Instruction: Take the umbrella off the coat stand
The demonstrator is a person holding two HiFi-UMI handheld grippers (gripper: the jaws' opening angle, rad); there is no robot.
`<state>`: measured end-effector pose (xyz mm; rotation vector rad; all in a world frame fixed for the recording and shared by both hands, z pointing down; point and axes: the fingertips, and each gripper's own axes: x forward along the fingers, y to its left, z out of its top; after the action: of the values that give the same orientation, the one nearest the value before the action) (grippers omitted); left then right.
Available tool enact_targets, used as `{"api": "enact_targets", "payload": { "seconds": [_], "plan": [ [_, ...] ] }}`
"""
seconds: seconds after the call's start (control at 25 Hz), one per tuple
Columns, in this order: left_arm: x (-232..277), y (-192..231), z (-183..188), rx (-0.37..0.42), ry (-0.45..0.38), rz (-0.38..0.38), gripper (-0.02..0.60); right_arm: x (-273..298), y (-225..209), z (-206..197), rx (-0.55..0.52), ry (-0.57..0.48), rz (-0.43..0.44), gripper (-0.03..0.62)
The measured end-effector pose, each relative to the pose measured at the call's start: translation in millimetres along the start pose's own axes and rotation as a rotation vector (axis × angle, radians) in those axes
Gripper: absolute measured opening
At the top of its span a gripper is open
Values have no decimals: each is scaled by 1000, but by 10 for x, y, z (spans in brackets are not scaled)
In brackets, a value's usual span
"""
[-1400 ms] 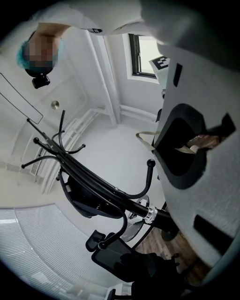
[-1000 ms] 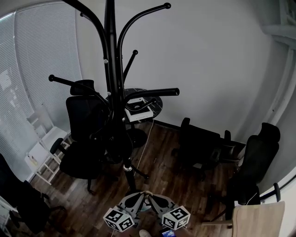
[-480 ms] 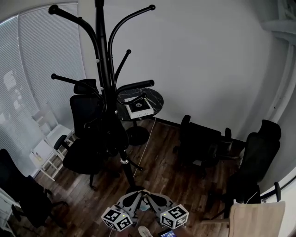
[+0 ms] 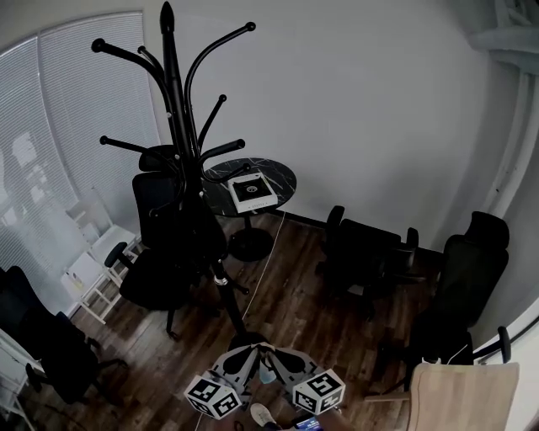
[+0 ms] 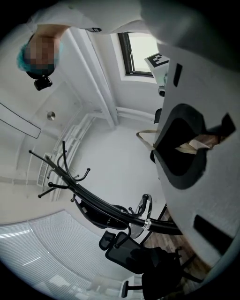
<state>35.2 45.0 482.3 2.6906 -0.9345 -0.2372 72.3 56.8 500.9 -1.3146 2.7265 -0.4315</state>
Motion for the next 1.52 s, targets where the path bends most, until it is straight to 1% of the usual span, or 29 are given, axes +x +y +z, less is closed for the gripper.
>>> {"api": "enact_targets", "payload": {
  "seconds": [0.32,0.44,0.64,1.12,1.52],
  "plan": [
    [-199,-396,-140,4,-14,5,20,-379,181,-83,-10,1,6,14],
    [-287,-478,-133,1,-29,11,20,-485,259,-95,-16,-2,5,14],
    [-404,-586,-162,7,-32,10,20,-609,370,-116,-27,-3,6,14],
    [-531,-688,-171,12,-32,2,20,-696,514,-147,-47,-5,9,14],
    [-545,-700,-140,16,-40,4,20,-728,504,-108,-42,-20,5,14]
  ]
}}
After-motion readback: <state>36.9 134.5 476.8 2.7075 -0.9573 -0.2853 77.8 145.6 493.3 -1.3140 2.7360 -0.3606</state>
